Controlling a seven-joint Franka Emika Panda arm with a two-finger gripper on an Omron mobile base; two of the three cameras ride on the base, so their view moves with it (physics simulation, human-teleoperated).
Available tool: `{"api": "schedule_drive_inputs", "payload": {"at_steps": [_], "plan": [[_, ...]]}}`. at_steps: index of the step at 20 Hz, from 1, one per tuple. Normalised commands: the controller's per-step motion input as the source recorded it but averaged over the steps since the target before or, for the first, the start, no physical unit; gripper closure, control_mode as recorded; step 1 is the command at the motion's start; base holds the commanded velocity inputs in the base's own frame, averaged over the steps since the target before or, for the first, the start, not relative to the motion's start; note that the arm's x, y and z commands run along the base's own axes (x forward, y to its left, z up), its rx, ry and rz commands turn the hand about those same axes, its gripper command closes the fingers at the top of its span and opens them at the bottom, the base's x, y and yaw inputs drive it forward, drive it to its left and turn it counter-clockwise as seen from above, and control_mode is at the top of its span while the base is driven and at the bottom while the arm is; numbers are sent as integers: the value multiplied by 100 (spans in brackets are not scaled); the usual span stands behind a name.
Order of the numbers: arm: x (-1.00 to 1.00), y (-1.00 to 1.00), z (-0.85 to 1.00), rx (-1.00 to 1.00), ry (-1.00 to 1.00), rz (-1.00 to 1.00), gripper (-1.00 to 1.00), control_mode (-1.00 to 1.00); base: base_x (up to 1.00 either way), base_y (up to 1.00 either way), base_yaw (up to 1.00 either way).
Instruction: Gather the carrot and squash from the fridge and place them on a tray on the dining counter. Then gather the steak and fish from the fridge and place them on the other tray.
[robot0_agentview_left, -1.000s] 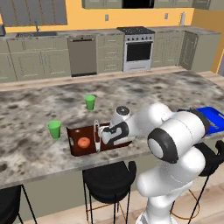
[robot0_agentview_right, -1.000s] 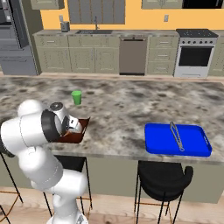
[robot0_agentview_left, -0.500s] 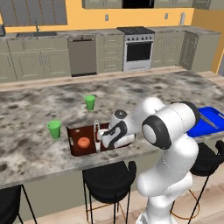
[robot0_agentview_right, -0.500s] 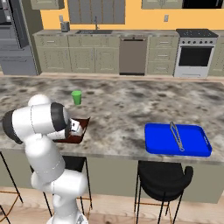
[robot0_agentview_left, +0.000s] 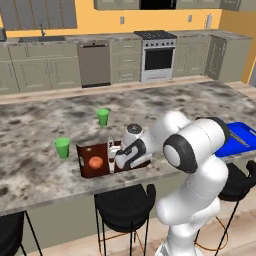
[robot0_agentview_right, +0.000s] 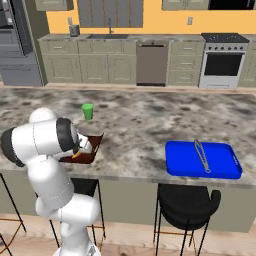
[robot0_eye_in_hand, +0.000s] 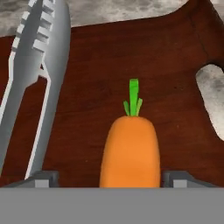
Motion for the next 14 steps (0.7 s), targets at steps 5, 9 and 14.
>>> {"api": "schedule_drive_inputs", "payload": {"at_steps": [5,9,14], "plan": [[-32,0,59,0,0,-1,-100,-100,0,0,0],[-52,0,65,0,0,-2,-100,-100,0,0,0],[-72,-10,79,6,-1,-3,-100,-100,0,0,0]]}}
